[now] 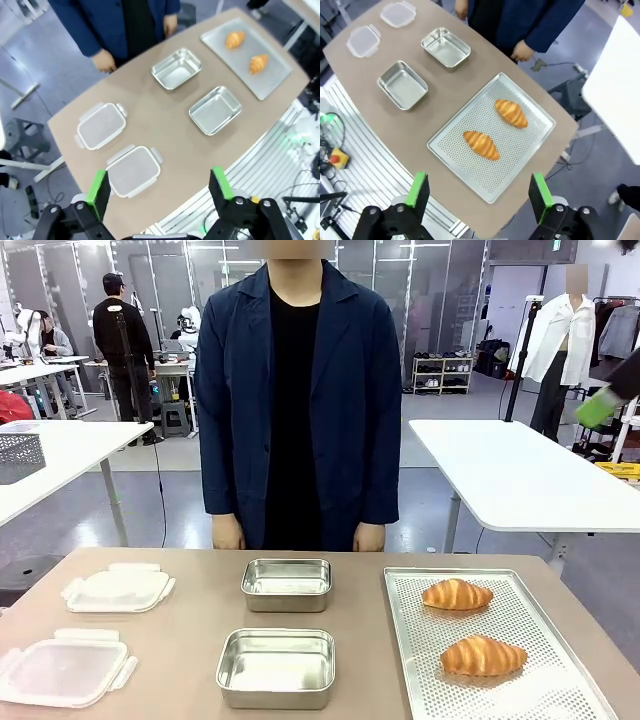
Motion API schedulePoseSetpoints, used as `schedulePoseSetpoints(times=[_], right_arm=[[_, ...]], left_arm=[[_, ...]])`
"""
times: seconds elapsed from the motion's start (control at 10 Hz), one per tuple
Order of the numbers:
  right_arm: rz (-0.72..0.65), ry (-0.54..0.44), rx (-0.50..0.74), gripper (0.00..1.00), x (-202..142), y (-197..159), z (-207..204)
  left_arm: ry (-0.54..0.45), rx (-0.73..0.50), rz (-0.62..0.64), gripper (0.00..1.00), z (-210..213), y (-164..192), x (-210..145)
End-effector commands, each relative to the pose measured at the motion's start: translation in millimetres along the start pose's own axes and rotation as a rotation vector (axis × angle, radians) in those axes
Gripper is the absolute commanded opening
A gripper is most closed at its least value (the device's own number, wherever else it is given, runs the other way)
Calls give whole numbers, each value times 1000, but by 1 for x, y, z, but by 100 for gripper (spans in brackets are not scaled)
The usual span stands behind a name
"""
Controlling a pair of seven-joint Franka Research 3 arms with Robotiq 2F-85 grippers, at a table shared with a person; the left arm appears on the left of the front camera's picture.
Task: Place the bread into the airtight container.
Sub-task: Pick up a Butter Roll and place it into an empty Airtight Container.
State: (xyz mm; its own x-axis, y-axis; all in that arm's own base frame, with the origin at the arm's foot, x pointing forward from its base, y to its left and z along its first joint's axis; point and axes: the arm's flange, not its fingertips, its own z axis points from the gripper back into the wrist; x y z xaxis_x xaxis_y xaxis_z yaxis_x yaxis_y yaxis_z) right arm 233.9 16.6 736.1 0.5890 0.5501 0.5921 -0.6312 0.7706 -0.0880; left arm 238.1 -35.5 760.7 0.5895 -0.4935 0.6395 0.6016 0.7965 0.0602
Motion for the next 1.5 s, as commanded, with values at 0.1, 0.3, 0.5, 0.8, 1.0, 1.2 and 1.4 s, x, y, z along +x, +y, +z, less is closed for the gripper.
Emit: schedulePoseSetpoints(times=[0.1,0.3,0.5,0.8,1.0,1.2,1.4], right_arm=[[16,-46,-7,100,-22,-1,31],[0,-48,-26,100,-19,6,35],[0,-48,-26,100,-19,6,35],[282,90,39,100,-10,-5,26],[600,166,33,100,-3,-17,-32],[682,266,145,100,-9,-20,-114],[720,309,209,100,-32,-8,-184]], left_arm=[[-68,-27,23,100,28,-8,-8],[-52,13,8,100,31,-5,-8],[-52,13,8,100,31,-5,-8],[-52,13,8,100,31,-5,-8],[-52,13,8,100,31,-5,-8],[-52,13,8,100,31,-5,-8],[-52,13,8,100,31,-5,-8]])
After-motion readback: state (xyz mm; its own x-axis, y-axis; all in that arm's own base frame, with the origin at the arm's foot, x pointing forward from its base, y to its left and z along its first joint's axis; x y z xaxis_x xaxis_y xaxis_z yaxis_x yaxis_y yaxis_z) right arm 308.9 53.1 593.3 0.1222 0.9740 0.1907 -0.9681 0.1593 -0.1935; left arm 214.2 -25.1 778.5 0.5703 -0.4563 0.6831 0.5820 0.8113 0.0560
